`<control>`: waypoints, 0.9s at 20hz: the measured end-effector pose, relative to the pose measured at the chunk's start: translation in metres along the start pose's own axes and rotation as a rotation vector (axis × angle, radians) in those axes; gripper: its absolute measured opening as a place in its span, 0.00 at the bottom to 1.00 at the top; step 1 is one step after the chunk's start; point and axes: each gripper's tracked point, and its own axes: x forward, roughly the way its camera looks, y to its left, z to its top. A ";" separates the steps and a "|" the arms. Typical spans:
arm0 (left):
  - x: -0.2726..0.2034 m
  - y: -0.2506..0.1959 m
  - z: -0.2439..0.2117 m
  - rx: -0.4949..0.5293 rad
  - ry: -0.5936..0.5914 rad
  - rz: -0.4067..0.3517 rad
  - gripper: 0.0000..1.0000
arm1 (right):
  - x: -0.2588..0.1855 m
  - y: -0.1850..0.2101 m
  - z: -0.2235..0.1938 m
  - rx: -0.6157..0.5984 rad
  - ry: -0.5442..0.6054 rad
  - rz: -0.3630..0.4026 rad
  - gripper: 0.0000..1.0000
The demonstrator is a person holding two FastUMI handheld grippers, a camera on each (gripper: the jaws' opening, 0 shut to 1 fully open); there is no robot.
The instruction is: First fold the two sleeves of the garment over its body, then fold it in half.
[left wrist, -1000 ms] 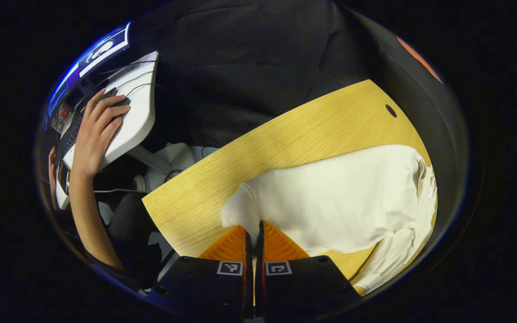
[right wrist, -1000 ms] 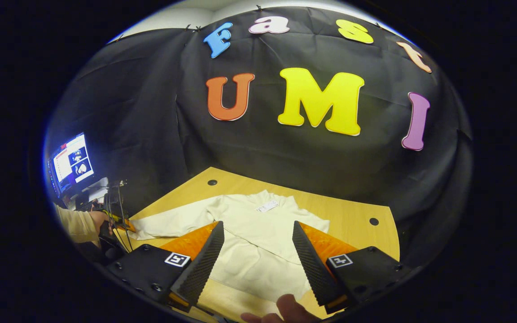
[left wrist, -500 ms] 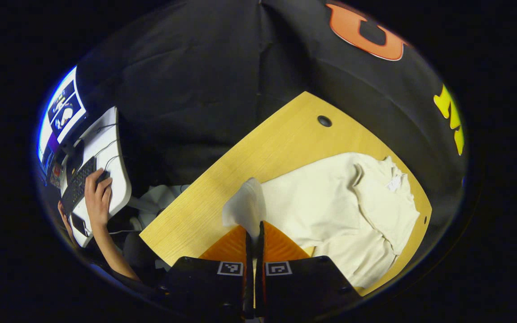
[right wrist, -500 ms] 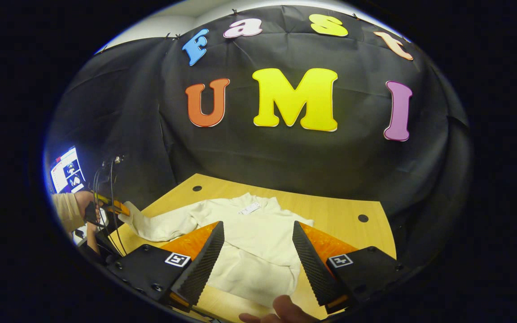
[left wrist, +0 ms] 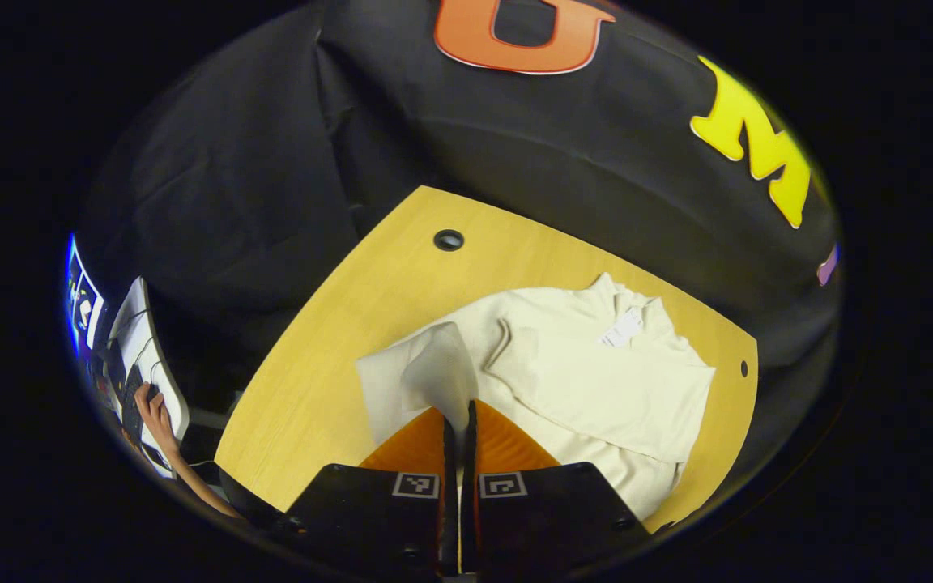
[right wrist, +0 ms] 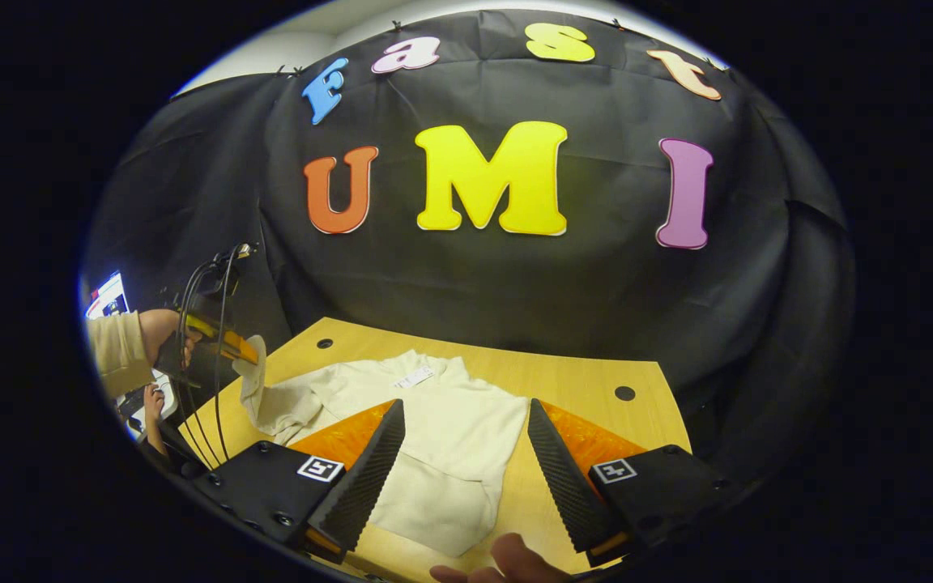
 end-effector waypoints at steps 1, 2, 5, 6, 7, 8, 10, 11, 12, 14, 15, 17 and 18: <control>0.006 -0.020 0.003 0.022 0.001 -0.021 0.04 | 0.000 -0.008 -0.001 0.007 0.004 -0.014 0.95; 0.011 -0.045 0.006 0.042 0.000 -0.045 0.04 | 0.001 -0.018 -0.003 0.015 0.008 -0.029 0.95; 0.031 -0.121 0.006 0.113 0.001 -0.120 0.04 | -0.001 -0.045 -0.006 0.038 0.023 -0.076 0.95; 0.035 -0.147 0.004 0.141 0.000 -0.145 0.04 | -0.001 -0.054 -0.009 0.040 0.029 -0.089 0.95; 0.040 -0.172 -0.001 0.167 0.005 -0.168 0.04 | -0.001 -0.062 -0.010 0.042 0.031 -0.106 0.95; 0.047 -0.195 -0.005 0.186 0.014 -0.191 0.04 | -0.001 -0.072 -0.010 0.047 0.032 -0.124 0.95; 0.058 -0.237 -0.014 0.216 0.033 -0.223 0.11 | 0.000 -0.085 -0.012 0.062 0.037 -0.151 0.95; 0.062 -0.255 -0.018 0.236 0.038 -0.238 0.04 | 0.000 -0.092 -0.014 0.068 0.040 -0.164 0.95; 0.067 -0.270 -0.022 0.253 0.040 -0.253 0.04 | -0.001 -0.099 -0.015 0.074 0.041 -0.179 0.95; 0.075 -0.303 -0.034 0.276 0.058 -0.293 0.04 | -0.004 -0.104 -0.021 0.093 0.051 -0.177 0.95; 0.080 -0.316 -0.040 0.287 0.070 -0.306 0.04 | -0.005 -0.108 -0.025 0.096 0.058 -0.181 0.95; 0.092 -0.335 -0.049 0.304 0.100 -0.314 0.04 | -0.008 -0.114 -0.033 0.091 0.071 -0.191 0.95; 0.100 -0.339 -0.053 0.315 0.116 -0.301 0.05 | -0.010 -0.117 -0.037 0.089 0.078 -0.199 0.95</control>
